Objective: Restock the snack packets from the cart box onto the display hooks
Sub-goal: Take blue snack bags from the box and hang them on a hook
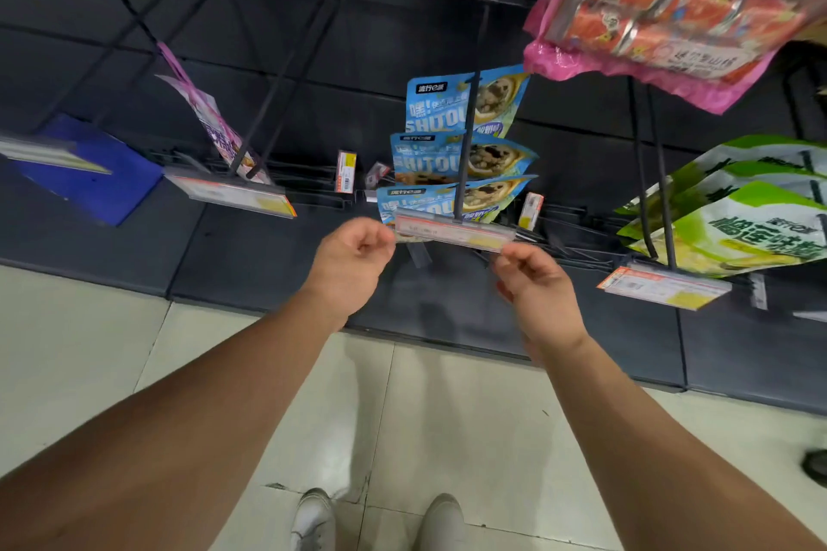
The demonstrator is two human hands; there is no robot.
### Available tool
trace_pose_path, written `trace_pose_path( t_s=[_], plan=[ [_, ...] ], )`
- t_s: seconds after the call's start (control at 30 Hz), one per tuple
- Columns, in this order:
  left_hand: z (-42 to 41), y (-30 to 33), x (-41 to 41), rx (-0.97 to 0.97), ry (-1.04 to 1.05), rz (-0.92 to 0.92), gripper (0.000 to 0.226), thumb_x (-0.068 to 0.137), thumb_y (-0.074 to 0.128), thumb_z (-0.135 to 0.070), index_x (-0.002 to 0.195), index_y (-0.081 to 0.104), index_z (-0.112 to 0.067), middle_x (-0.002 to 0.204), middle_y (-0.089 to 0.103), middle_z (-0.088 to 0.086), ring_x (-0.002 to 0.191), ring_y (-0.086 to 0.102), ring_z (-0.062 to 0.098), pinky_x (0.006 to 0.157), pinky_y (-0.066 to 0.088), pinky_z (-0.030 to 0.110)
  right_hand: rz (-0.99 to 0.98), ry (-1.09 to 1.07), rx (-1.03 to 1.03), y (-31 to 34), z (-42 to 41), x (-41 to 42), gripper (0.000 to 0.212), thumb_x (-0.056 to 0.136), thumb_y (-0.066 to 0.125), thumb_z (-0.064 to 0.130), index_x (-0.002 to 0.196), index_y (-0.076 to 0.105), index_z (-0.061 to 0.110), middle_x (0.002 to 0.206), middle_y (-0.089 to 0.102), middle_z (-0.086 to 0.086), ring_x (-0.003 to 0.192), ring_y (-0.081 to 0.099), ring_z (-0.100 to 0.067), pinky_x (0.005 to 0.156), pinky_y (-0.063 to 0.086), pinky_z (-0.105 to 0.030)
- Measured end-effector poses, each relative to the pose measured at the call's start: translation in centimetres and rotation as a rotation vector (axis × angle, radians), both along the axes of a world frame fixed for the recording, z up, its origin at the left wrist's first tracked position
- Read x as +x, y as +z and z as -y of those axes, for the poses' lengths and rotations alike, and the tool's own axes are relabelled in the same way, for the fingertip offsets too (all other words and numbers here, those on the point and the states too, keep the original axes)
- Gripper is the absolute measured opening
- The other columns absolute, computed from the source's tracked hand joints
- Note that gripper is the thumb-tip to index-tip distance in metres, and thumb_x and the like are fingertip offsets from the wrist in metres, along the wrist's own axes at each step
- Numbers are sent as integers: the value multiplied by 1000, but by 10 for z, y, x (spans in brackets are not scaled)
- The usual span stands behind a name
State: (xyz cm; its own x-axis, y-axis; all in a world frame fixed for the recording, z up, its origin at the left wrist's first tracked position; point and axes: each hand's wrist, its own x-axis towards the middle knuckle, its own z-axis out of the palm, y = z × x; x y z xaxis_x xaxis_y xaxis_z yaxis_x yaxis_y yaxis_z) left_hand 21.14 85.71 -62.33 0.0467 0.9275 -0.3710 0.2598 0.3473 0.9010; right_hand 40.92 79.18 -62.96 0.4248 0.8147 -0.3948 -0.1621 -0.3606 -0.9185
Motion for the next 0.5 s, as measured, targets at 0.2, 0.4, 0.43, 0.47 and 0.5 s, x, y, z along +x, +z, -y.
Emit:
trace_pose_path(
  t_s=[0.2,0.4,0.43,0.47,0.5],
  plan=[
    [-22,7,1,-88,-258,46,68,96,55,-4,135,44,-58,150,44,-16,134,42,1,112,33,25,-94,227,-10,27,-27,0,58,96,40,-8,135,50,35,127,63,12,117,56,-3,98,38,-22],
    [33,20,-25,-189,-295,-86,64,90,69,-15,146,43,-33,151,45,-4,127,40,1,106,30,21,5,235,-153,39,20,-13,56,93,55,-3,144,40,15,131,55,-3,116,53,-8,93,44,-17],
    [46,25,-30,-197,-283,-145,63,89,72,-18,145,46,-30,149,47,-2,125,43,4,102,31,21,52,263,-200,41,33,-16,58,91,59,0,144,40,15,138,50,-6,125,49,-13,98,42,-21],
    [57,31,-34,-203,-280,-211,62,87,74,-22,143,49,-29,147,49,-1,125,46,7,101,33,21,101,290,-245,43,46,-20,60,90,63,3,144,41,17,142,49,-8,129,47,-15,100,40,-24],
    [68,39,-36,-197,-296,-293,62,85,75,-27,142,51,-27,146,51,0,128,48,11,102,35,22,144,308,-284,48,58,-25,61,89,66,7,143,42,18,142,49,-8,129,47,-15,101,41,-25]
  ],
)
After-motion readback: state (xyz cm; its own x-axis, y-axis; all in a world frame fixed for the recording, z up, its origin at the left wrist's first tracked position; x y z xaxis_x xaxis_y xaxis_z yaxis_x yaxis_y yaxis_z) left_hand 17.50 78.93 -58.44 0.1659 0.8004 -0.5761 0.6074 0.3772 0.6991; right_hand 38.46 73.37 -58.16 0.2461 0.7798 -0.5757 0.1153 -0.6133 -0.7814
